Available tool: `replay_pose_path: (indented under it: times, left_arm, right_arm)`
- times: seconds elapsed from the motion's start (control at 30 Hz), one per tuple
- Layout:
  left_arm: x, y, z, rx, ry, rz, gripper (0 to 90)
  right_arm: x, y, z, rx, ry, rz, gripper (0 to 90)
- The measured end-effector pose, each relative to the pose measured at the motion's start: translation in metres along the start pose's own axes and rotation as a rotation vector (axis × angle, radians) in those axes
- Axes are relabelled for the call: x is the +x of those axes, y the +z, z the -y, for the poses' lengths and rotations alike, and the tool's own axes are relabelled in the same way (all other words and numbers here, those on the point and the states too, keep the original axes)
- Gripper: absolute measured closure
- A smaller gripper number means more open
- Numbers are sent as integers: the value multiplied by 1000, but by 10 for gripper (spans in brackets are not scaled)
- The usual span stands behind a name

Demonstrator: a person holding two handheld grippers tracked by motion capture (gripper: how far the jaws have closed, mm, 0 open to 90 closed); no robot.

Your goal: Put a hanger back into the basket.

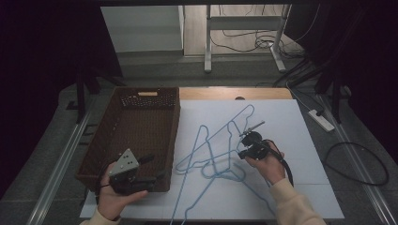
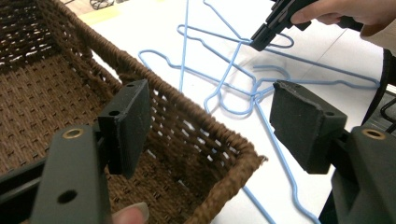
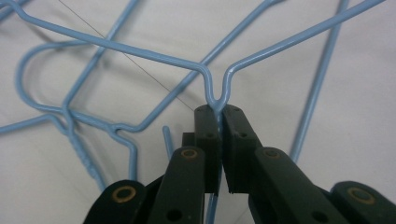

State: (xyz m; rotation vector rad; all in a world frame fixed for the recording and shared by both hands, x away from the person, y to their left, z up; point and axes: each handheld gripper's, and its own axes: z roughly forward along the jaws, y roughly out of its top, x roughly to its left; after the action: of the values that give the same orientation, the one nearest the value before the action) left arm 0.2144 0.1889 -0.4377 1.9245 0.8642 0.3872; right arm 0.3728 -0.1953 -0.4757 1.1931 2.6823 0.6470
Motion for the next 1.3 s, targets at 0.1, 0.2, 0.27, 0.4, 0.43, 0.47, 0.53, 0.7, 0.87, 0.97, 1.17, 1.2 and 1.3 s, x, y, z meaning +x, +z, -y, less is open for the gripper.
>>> replay_pose_path:
  times: [0.1,0.2,0.27,0.4,0.43,0.47,0.53,0.7,0.87,0.97,1.17,1.2,1.3]
  left_arm:
    - [-4,3,-6,-1,3,4,299]
    - [-8,7,-12,4,9,8,300]
    - [-11,10,-17,13,20,7,301]
    - [-19,19,-24,47,37,12,300]
    - [-20,21,-26,55,42,12,300]
    - [-22,23,-27,63,49,12,300]
    - [-25,28,-31,80,58,12,301]
    - [-32,46,-40,121,73,28,302]
    - [-40,64,-48,146,95,50,304]
    - [-44,75,-52,162,111,54,305]
    - [-51,105,-56,230,142,53,314]
    - [-53,110,-56,242,150,52,319]
    - [-57,123,-56,277,178,48,339]
  right_arm:
    - [-1,-10,1,-30,5,-16,860]
    - [0,-19,2,-56,3,-23,860]
    - [0,-24,3,-63,0,-37,860]
    - [5,-32,6,-80,-10,-54,860]
    - [6,-34,6,-80,-14,-54,860]
    - [7,-35,6,-81,-18,-54,860]
    - [9,-38,6,-86,-24,-56,860]
    - [16,-43,7,-77,-35,-57,860]
    - [21,-45,8,-72,-46,-60,860]
    - [22,-46,10,-72,-46,-68,860]
    - [24,-49,13,-69,-46,-70,860]
    - [24,-49,13,-68,-48,-69,860]
    - [25,-51,14,-70,-50,-66,859]
